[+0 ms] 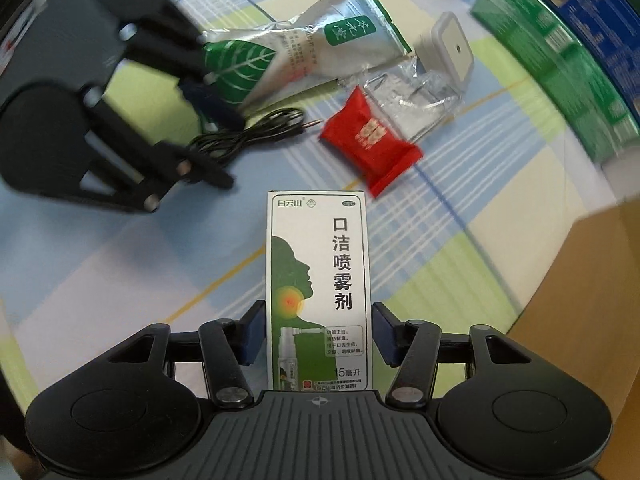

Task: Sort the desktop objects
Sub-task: 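Grasp the white-green throat spray box with the right tool while the left tool grasps the black cable, then lift the spray box and cable and carry both over the cardboard box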

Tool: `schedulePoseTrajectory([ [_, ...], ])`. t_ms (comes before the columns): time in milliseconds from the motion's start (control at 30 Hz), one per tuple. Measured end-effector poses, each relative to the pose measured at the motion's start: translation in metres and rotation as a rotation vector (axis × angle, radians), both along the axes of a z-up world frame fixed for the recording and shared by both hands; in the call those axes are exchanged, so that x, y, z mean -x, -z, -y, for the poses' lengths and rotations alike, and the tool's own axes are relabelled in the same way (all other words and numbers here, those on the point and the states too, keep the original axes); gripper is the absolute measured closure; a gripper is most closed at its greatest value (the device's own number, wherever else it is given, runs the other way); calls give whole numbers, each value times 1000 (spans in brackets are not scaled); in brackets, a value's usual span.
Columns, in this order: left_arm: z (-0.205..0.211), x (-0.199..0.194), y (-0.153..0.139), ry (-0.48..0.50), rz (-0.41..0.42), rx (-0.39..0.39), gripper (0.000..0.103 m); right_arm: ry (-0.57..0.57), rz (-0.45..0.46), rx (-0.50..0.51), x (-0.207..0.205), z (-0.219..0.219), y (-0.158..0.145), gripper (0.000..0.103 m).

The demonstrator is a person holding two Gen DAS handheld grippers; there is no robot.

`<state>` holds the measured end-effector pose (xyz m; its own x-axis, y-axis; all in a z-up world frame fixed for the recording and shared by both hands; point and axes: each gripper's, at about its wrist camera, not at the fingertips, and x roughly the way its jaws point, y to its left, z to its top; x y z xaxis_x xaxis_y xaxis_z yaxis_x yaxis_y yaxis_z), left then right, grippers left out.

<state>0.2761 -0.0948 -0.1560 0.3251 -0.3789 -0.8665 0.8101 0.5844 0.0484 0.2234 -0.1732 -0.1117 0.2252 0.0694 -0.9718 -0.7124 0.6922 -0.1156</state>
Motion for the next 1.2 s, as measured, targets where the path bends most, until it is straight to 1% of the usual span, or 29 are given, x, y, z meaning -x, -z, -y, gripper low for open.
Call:
schedulePoseTrajectory([
  [133, -13, 34, -4, 15, -12, -22, 75, 116, -17, -88, 31, 6, -5, 51],
  [200, -22, 51, -5, 7, -19, -15, 75, 182, -26, -137, 49, 13, -5, 51],
  [367, -40, 83, -5, -50, -27, 17, 75, 311, 39, -235, 87, 25, -7, 51],
  [433, -46, 89, -4, -92, -33, 32, 74, 334, 90, -258, 98, 27, -6, 51],
  [467, -49, 90, -4, -128, -40, 45, 74, 348, 113, -272, 103, 28, -5, 50],
  [533, -56, 88, -5, -207, -68, 89, 68, 380, 141, -300, 109, 31, -1, 49],
  [600, -59, 87, -6, -283, -78, 117, 68, 413, 167, -333, 112, 34, 0, 49],
  [700, -59, 86, -5, -352, -75, 142, 68, 432, 215, -373, 117, 40, -1, 48],
  [833, -58, 81, -5, -434, -73, 171, 69, 437, 246, -398, 120, 42, 1, 48],
  [967, -49, 82, -5, -462, -32, 131, 72, 423, 262, -397, 118, 40, 5, 48],
  [1033, -46, 83, -4, -483, -11, 105, 81, 418, 272, -399, 117, 38, 8, 47],
  [1100, -43, 85, -4, -500, 4, 84, 85, 413, 280, -397, 116, 38, 10, 47],
  [1200, -42, 87, -4, -517, 4, 80, 92, 406, 283, -391, 115, 36, 13, 47],
])
